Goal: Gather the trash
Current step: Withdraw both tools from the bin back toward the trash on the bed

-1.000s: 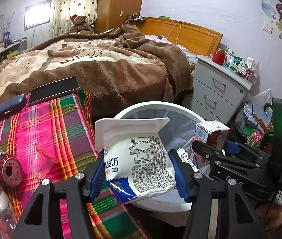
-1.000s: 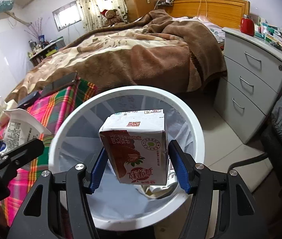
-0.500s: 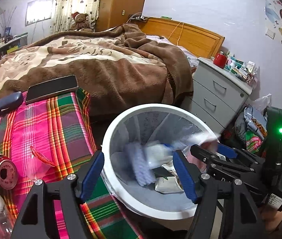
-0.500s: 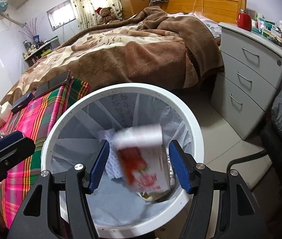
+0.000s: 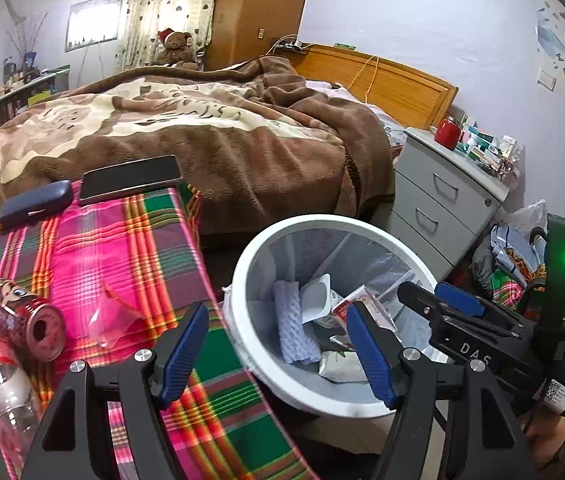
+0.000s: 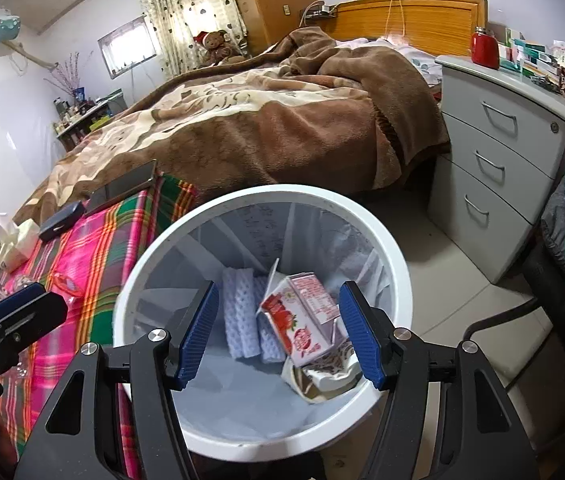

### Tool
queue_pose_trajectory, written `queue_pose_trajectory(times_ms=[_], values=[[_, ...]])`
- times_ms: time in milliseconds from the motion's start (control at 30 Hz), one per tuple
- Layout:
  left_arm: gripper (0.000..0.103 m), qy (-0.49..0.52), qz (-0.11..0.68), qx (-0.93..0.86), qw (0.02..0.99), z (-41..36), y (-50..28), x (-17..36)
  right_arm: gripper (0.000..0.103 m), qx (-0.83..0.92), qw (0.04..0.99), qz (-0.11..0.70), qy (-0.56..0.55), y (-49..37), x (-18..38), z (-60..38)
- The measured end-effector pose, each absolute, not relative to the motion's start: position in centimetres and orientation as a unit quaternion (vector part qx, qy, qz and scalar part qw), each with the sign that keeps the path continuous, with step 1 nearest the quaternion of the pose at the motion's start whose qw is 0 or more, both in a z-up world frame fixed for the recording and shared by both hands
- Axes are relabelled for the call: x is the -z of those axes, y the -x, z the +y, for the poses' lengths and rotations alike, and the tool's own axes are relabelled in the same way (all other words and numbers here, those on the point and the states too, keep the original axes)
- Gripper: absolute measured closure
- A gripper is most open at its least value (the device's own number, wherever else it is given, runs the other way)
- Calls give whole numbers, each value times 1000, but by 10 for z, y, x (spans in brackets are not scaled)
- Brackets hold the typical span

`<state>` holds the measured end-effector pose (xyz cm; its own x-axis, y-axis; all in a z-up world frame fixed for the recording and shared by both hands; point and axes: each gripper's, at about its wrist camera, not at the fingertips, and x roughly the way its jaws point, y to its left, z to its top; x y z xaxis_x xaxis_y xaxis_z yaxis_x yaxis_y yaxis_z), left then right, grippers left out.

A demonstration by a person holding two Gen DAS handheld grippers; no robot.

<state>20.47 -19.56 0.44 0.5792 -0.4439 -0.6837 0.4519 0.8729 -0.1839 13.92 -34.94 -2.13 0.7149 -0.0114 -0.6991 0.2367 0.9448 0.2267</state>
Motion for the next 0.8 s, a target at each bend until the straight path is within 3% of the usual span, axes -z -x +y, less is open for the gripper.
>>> queue_pose_trajectory(times_ms=[800], values=[[32,25,366,175,914,-95,-168,-18,39,12,925,353,-138,-131,8,-290]])
